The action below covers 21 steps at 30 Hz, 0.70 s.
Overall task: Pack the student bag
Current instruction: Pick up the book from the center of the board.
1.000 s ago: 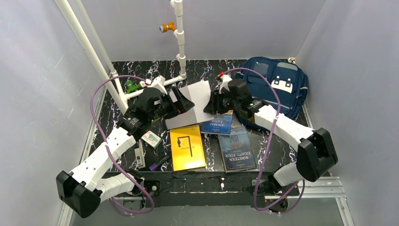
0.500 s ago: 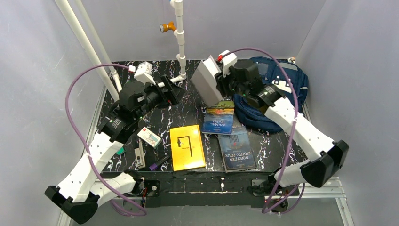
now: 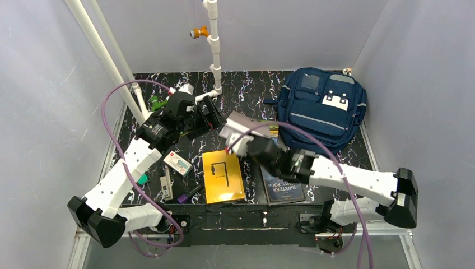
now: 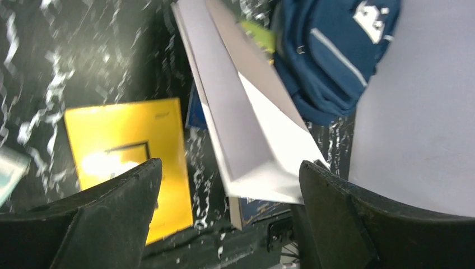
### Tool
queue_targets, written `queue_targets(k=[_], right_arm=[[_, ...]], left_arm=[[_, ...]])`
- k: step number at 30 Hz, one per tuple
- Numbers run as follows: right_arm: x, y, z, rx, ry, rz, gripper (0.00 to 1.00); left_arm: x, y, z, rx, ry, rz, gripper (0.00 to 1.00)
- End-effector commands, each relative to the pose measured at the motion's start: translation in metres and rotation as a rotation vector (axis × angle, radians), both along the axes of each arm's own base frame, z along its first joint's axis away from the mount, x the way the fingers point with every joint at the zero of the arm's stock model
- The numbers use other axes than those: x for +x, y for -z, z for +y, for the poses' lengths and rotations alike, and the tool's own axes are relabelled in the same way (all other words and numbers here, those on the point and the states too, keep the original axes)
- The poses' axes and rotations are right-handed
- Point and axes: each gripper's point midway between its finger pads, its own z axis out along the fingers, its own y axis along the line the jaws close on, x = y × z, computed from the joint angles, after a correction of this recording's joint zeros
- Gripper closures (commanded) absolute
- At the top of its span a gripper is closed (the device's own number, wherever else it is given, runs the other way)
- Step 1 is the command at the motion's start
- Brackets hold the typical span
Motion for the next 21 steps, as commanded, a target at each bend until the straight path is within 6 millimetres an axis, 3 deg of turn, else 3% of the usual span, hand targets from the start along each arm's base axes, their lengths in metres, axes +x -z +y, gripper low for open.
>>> queue_targets(k=[1, 7, 9, 12, 16, 21], right_arm=[[-0.023, 0.023, -0.006, -0.129, 0.052, -0.161, 0.99], [-0.056, 0.063, 0.005, -0.221, -0.004, -0.196, 0.99], [-0.064, 0.073, 0.007, -0.233, -0.021, -0.200, 0.99], [-0.068, 0.084, 0.010, -0.220, -0.040, -0.171, 0.99], [-0.069, 0.078, 0.017, -0.165, -0.042, -0.164, 0.99], [-0.069, 0.057, 0.036, -0.057, -0.049, -0.173, 0.99]], left_arm=[[-0.033, 0.016, 0.033, 0.028, -0.164, 0.181, 0.08], [-0.059, 0.051, 0.047, 0.031, -0.196, 0.256, 0.04], [-0.065, 0.066, 0.040, -0.007, -0.189, 0.308, 0.02], [-0.068, 0.068, 0.013, -0.172, -0.145, 0.355, 0.02], [-0.066, 0.054, -0.023, -0.401, -0.065, 0.382, 0.02], [-0.067, 0.048, -0.033, -0.444, -0.014, 0.379, 0.02]])
